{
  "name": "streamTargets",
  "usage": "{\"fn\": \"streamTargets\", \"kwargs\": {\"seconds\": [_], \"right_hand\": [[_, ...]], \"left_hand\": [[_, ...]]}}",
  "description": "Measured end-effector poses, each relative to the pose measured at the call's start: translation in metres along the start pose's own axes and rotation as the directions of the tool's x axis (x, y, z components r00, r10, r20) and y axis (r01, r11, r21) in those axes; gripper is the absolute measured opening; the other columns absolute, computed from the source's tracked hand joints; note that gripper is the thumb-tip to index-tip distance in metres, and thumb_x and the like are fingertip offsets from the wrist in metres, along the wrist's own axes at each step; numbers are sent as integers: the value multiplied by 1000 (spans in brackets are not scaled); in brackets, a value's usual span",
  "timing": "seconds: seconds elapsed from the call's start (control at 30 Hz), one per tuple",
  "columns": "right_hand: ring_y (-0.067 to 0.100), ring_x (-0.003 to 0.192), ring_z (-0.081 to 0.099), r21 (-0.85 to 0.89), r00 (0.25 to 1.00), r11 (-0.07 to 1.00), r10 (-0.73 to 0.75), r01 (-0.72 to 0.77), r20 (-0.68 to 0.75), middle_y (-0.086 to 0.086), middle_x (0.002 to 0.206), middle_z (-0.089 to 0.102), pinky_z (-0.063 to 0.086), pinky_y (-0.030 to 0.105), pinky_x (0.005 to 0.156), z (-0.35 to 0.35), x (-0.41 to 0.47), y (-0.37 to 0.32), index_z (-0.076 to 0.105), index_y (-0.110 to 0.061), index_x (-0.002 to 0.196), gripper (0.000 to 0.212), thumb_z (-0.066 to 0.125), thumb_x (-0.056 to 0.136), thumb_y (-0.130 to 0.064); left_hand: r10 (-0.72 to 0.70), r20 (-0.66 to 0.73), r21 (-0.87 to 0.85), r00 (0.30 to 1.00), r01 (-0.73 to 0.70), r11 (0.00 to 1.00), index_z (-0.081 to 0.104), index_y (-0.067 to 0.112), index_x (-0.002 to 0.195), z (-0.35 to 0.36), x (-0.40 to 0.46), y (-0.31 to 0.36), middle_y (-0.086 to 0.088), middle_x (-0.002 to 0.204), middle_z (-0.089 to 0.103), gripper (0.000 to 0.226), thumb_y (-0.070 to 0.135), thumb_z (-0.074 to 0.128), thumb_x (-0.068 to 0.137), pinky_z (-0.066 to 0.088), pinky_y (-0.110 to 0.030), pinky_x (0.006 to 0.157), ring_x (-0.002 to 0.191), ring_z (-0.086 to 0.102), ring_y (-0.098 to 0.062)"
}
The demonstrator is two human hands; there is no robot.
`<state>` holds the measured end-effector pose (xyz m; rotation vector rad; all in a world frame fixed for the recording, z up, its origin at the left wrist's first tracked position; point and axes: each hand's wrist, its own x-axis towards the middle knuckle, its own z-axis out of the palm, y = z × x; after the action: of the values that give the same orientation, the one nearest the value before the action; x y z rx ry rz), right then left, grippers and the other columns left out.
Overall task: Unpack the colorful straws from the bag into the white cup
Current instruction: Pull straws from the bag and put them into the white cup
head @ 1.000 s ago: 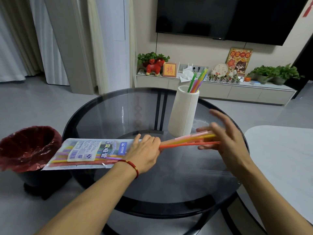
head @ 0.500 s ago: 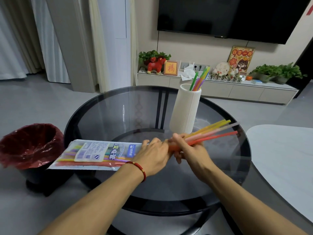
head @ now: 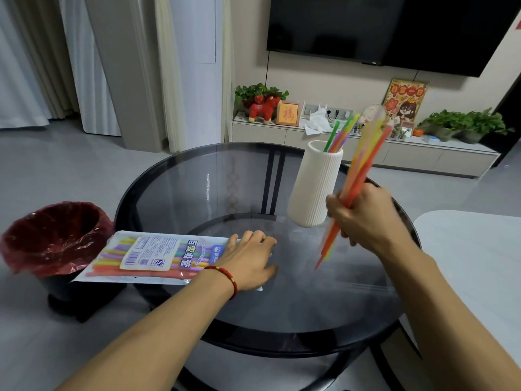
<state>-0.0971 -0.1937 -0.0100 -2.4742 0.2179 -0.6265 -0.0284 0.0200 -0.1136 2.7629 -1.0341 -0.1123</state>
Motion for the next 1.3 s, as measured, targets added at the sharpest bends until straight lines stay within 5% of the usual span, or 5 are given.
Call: {"fn": "streamTargets", "kwargs": {"seconds": [0.13, 0.6, 0.93, 1.1, 1.3], "right_hand": [[24, 49, 73, -70, 979, 995, 81, -69, 186, 16, 72, 73, 65, 40, 52, 32, -5, 11, 69, 3, 83, 29, 61, 100, -19], [18, 46, 73, 238, 979, 950, 189, -203, 81, 7, 57, 73, 58, 20, 46, 50, -18, 38, 74, -5, 81, 28, 65, 101, -23], [20, 57, 76, 803, 894, 594, 384, -47, -231, 5, 69, 79, 63, 28, 56, -1, 27, 4, 76, -10, 83, 18, 72, 96, -22], [21, 68, 80, 751, 870, 659, 353, 29, -343, 7, 76, 80, 64, 30, 58, -17, 74, -15, 73, -9, 93, 20, 77, 91, -28], [17, 49, 75, 335, 914, 940, 189, -63, -360, 9, 65, 76, 66, 39, 55, -15, 113, -29, 71, -12, 76, 20, 69, 95, -19]], "left_hand": [[6, -3, 26, 1000, -6, 1000, 41, 22, 143, 3, 0, 0, -3, 140, 42, 54, 45, 47, 94, 26, -52, 113, 134, 36, -25], [68, -231, -183, 971, -112, 977, 50, 23, 137, -2, 3, 12, 1, 133, 50, 43, 28, 50, 94, 31, -42, 110, 128, 39, -20], [-98, -409, -338, 907, -51, 940, 58, 24, 124, -16, 7, 17, 4, 125, 54, 39, 17, 55, 86, 40, -37, 101, 120, 43, -19], [-130, -414, -364, 901, -33, 931, 54, 24, 128, -19, 5, 14, 2, 128, 53, 42, 16, 55, 87, 38, -36, 104, 121, 42, -19], [-134, -401, -368, 906, -25, 930, 53, 24, 129, -22, 4, 12, 4, 129, 52, 41, 16, 55, 88, 38, -38, 105, 122, 41, -17]]}}
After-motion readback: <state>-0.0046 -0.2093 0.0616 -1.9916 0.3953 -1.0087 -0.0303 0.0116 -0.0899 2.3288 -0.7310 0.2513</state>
